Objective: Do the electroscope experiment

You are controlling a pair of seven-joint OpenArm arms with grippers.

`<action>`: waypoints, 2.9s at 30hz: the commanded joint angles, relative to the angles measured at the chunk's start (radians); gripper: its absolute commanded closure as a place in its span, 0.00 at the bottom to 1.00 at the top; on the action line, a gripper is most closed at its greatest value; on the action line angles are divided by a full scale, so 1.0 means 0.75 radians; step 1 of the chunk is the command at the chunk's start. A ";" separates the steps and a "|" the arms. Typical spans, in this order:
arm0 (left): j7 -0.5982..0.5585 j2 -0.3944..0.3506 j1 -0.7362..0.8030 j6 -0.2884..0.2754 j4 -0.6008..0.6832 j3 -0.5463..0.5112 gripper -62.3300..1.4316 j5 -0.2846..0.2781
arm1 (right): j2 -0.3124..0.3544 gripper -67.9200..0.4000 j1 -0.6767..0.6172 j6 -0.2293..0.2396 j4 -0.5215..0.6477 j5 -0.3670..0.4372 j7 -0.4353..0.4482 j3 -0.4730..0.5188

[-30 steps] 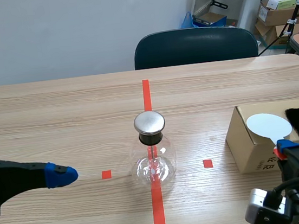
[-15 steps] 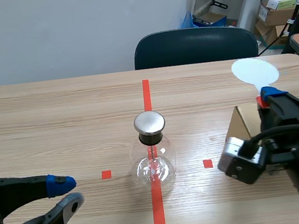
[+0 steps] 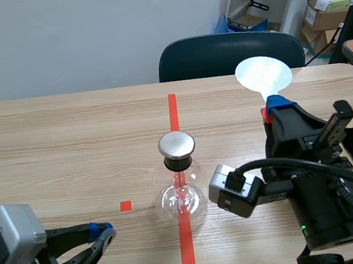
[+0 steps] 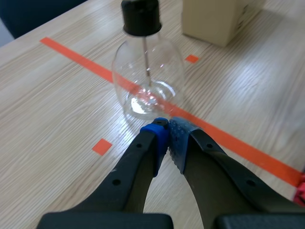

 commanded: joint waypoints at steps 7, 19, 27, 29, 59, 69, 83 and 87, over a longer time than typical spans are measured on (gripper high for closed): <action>-0.018 0.124 -0.154 0.043 -0.148 0.051 0.92 -0.005 | -0.067 0.97 0.028 -0.008 -0.105 -0.003 -0.002 0.003; -0.018 0.268 -0.356 0.064 -0.383 0.117 0.92 0.023 | -0.093 0.97 0.074 -0.037 -0.194 -0.003 0.030 -0.012; -0.020 0.325 -0.402 0.063 -0.460 0.116 0.92 0.053 | -0.093 0.97 0.074 -0.064 -0.194 -0.003 0.022 -0.012; -0.019 0.333 -0.407 0.063 -0.465 0.116 0.92 0.074 | -0.093 0.97 0.074 -0.071 -0.194 -0.003 0.018 -0.012; -0.019 0.361 -0.409 0.057 -0.466 0.116 0.92 0.114 | -0.093 0.97 0.075 -0.071 -0.194 -0.003 0.014 -0.012; -0.019 0.361 -0.409 0.057 -0.466 0.116 0.92 0.114 | -0.093 0.97 0.075 -0.071 -0.194 -0.003 0.014 -0.012; -0.020 0.361 -0.409 0.057 -0.466 0.116 0.92 0.113 | -0.093 0.97 0.075 -0.071 -0.194 -0.003 0.014 -0.012; -0.022 0.362 -0.409 0.057 -0.466 0.116 0.92 0.113 | -0.093 0.97 0.075 -0.071 -0.194 -0.003 0.014 -0.012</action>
